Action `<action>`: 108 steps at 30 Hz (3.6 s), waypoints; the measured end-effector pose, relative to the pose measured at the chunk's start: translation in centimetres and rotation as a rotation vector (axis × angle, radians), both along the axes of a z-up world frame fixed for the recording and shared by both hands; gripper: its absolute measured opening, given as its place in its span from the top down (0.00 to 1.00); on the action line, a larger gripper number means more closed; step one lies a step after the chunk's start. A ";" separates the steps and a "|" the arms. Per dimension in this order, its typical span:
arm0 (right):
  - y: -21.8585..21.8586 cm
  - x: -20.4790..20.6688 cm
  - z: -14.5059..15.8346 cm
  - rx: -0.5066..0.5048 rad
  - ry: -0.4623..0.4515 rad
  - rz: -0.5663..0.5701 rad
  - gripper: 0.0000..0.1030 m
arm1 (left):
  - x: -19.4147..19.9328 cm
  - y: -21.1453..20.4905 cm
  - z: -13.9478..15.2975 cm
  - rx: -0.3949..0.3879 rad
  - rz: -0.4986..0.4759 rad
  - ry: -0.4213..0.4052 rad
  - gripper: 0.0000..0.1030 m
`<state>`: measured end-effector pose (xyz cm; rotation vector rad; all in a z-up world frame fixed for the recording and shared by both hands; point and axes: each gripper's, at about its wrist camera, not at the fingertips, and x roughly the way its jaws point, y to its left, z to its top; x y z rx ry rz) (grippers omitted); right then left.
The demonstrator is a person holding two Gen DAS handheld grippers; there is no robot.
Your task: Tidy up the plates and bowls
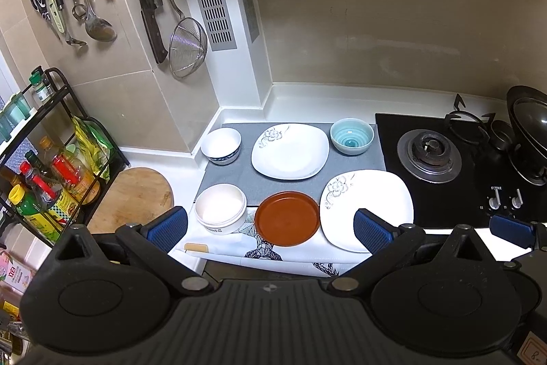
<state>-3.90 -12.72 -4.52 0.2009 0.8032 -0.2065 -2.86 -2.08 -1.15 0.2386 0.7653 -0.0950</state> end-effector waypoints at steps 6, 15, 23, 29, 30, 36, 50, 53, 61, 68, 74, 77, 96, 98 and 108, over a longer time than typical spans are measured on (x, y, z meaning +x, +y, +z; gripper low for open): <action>0.1 0.5 -0.4 0.004 0.010 0.000 0.00 | 0.8 0.1 -0.3 0.001 -0.001 0.012 0.00; 0.5 3.2 -2.0 -0.006 0.045 -0.010 0.00 | 4.1 0.5 -2.2 -0.015 -0.017 0.048 0.00; 0.4 7.8 -8.2 -0.018 0.040 0.052 0.00 | 10.6 3.3 -10.2 -0.207 -0.214 0.117 0.00; -3.5 11.1 -14.9 0.065 0.081 0.159 0.00 | 18.4 3.5 -18.5 -0.174 -0.326 0.306 0.09; -4.3 11.5 -15.8 0.055 0.105 0.117 0.00 | 19.9 3.5 -19.7 -0.192 -0.345 0.358 0.12; -8.3 12.4 -20.7 0.038 0.151 -0.066 0.00 | 27.3 2.2 -26.8 -0.295 -0.411 0.572 0.23; -20.8 13.5 -26.1 0.609 -0.026 -0.126 0.25 | 34.8 -4.1 -32.8 -0.323 -0.310 0.729 0.78; -22.0 14.2 -27.5 0.622 0.006 -0.108 0.26 | 35.8 -5.1 -34.5 -0.295 -0.281 0.780 0.80; -23.3 15.0 -31.0 0.637 0.093 -0.079 0.46 | 36.1 -5.6 -36.1 -0.313 -0.273 0.859 0.79; -23.0 15.3 -32.3 0.622 0.120 -0.056 0.80 | 34.5 -4.8 -36.5 -0.331 -0.302 0.916 0.79; -22.6 16.2 -34.6 0.699 0.157 -0.050 0.80 | 34.0 -5.3 -36.5 -0.329 -0.300 0.904 0.78; -21.8 16.1 -34.3 0.687 0.159 -0.049 0.80 | 33.4 -5.1 -35.7 -0.327 -0.281 0.864 0.77; -19.6 16.4 -29.5 0.510 0.082 0.061 0.78 | 32.6 -1.7 -31.6 -0.455 -0.312 0.764 0.72; -19.5 16.4 -29.0 0.508 0.067 0.055 0.78 | 32.4 -1.5 -31.1 -0.461 -0.306 0.758 0.72; -16.7 18.7 -26.1 0.510 -0.011 0.107 0.79 | 33.7 3.3 -26.2 -0.532 -0.266 0.642 0.70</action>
